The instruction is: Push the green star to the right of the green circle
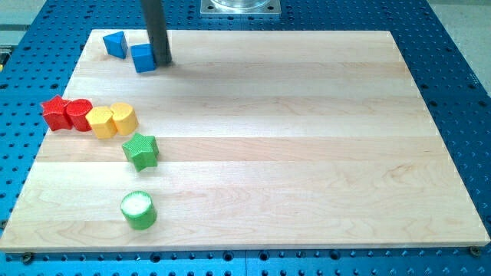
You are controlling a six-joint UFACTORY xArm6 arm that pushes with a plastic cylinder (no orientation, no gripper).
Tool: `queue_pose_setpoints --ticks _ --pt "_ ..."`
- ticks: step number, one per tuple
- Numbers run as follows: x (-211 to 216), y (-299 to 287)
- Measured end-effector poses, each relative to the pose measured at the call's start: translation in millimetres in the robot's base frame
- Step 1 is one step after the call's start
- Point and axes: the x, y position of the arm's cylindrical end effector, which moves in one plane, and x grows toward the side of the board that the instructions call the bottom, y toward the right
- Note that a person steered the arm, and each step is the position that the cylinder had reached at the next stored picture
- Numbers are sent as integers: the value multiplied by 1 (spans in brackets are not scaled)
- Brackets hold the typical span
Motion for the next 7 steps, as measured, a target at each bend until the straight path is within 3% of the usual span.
queue_pose_setpoints --ticks 1,2,3,5,6,7 --pt "0 -18" --pt "30 -7" --pt "110 45" --pt "180 18" --pt "193 -26" --pt "221 6"
